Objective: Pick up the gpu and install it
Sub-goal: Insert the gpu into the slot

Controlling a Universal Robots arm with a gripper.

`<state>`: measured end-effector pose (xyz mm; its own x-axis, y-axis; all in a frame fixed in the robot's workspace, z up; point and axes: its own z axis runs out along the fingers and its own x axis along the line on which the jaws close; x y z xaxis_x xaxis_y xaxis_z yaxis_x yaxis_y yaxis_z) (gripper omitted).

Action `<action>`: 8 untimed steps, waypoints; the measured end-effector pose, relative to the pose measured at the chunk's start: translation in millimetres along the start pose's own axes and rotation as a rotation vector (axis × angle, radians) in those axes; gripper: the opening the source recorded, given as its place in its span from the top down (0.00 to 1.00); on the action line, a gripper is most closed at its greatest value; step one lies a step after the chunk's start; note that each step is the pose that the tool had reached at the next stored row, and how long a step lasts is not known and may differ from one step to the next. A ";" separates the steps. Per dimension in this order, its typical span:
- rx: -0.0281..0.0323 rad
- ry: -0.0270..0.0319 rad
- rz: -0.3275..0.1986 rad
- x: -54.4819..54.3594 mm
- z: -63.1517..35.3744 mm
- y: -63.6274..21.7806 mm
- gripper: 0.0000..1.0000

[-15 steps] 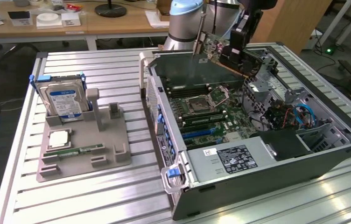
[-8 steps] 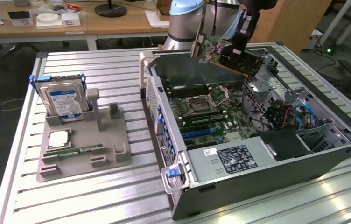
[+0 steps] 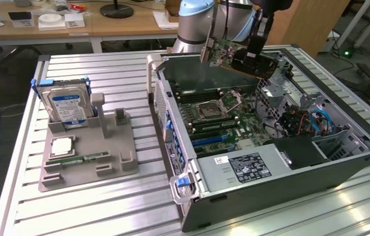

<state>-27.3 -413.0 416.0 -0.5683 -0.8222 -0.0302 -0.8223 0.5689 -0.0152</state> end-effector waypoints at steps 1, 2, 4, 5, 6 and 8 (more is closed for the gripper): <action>0.0004 -0.0007 -0.012 0.1 0.0 0.0 0.73; 0.0008 -0.0013 -0.024 0.2 0.0 -0.1 0.73; 0.0022 -0.0030 -0.046 0.5 0.1 -0.3 0.73; 0.0031 -0.0041 -0.056 0.7 0.1 -0.4 0.73; 0.0044 -0.0053 -0.067 0.9 0.1 -0.5 0.73; 0.0065 -0.0075 -0.087 1.1 0.2 -0.7 0.73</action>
<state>-27.4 -414.3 415.7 -0.4946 -0.8684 -0.0360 -0.8682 0.4955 -0.0246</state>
